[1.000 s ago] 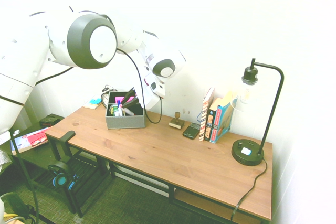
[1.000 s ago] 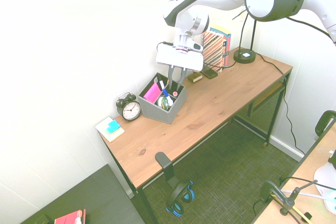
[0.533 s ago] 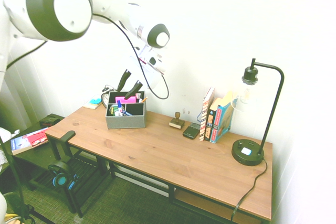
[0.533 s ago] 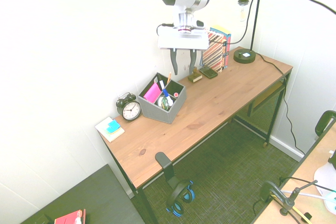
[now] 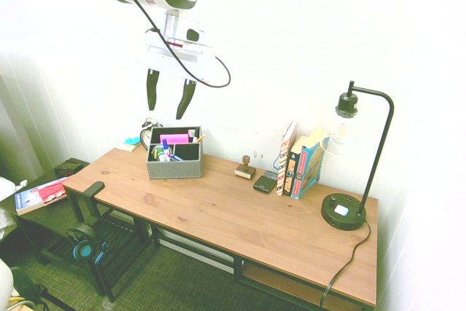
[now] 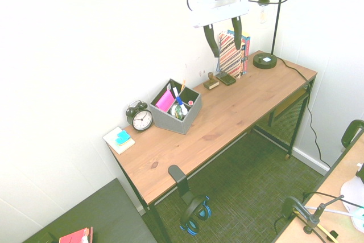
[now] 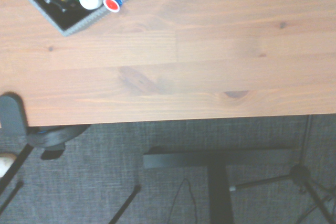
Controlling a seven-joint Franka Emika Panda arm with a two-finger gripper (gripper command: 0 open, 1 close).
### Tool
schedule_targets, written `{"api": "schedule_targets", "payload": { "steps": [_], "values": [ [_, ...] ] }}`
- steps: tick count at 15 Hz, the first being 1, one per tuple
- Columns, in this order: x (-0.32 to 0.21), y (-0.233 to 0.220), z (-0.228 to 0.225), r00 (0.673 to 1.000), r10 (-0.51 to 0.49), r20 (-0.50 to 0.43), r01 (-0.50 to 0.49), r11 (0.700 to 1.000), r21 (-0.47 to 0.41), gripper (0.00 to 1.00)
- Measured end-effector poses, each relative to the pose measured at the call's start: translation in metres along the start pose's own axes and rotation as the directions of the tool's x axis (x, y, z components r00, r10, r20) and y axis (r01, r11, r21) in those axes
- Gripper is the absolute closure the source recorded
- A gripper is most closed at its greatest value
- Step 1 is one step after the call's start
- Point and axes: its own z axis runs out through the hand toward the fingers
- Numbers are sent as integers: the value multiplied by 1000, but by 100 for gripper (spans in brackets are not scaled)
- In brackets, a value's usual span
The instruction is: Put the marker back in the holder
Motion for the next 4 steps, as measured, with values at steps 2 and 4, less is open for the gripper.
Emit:
{"api": "schedule_targets", "payload": {
  "steps": [2,4],
  "values": [
    [-11,17,3,994,-41,-98,47,997,58,0],
    [-15,23,22,979,-76,-188,101,986,129,0]
  ]
}}
